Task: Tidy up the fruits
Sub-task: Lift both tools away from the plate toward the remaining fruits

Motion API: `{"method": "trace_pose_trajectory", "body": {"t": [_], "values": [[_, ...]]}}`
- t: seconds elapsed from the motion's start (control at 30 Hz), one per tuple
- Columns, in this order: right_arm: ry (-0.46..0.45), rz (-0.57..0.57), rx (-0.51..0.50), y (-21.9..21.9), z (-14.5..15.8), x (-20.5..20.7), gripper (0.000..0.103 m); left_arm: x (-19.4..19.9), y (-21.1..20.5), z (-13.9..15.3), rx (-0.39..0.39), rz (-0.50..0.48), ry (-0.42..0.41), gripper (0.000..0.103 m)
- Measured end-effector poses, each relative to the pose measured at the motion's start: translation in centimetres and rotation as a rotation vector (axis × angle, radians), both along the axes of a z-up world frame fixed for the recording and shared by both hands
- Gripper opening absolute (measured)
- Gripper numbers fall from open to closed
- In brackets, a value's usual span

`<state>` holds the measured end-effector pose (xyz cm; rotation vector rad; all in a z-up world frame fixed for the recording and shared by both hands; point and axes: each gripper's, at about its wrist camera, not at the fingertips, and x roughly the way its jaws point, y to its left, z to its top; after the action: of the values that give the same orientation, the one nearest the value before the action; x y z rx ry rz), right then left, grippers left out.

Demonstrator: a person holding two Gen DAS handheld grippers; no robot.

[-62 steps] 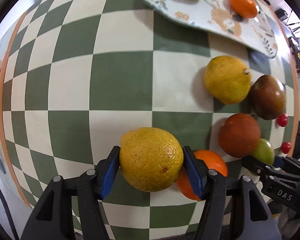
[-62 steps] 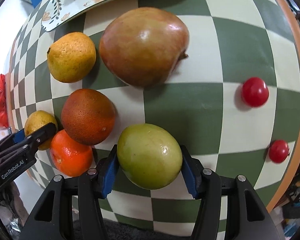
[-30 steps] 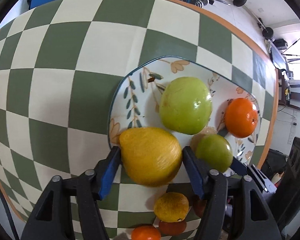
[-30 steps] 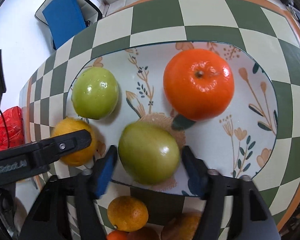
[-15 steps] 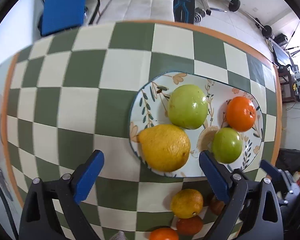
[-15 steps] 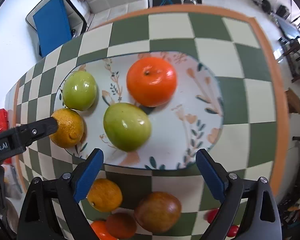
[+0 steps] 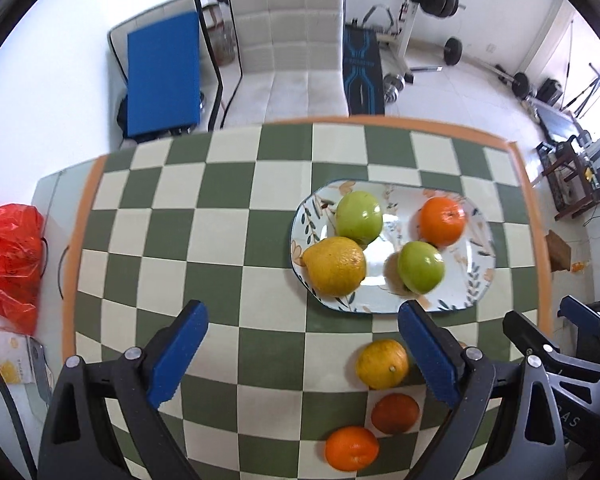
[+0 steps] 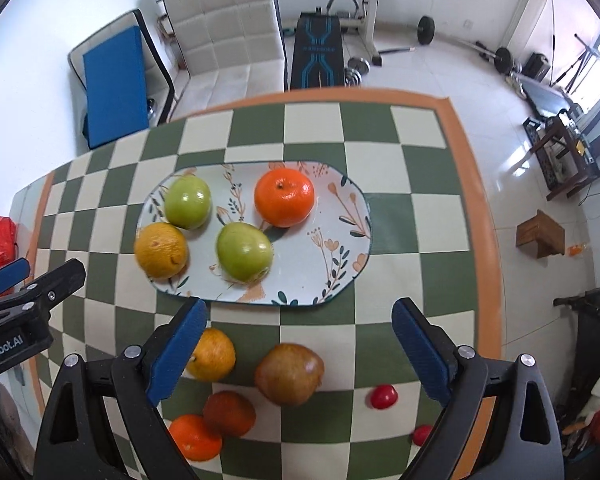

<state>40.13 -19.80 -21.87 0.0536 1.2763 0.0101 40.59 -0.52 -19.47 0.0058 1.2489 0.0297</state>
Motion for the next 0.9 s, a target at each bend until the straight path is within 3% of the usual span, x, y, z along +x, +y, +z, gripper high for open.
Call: {"method": "trace_pose_trajectory", "body": {"t": [0.3,0.67,0.9], "values": [[-0.098,0.001,0.009,0.1,5.7,-5.3,0.096,-4.9,-0.7,5.2,0.014,-0.033,-0.113,0.097],[-0.208,-0.002,0.012,0.2,11.8,-10.1,0.096,-8.5,-1.8,8.1,-0.010,-0.059,-0.170,0.097],[-0.234,-0.002,0.024,0.3,13.3,-11.4,0.096,-9.5,-2.0,9.1,-0.019,-0.063,-0.189,0.097]]}}
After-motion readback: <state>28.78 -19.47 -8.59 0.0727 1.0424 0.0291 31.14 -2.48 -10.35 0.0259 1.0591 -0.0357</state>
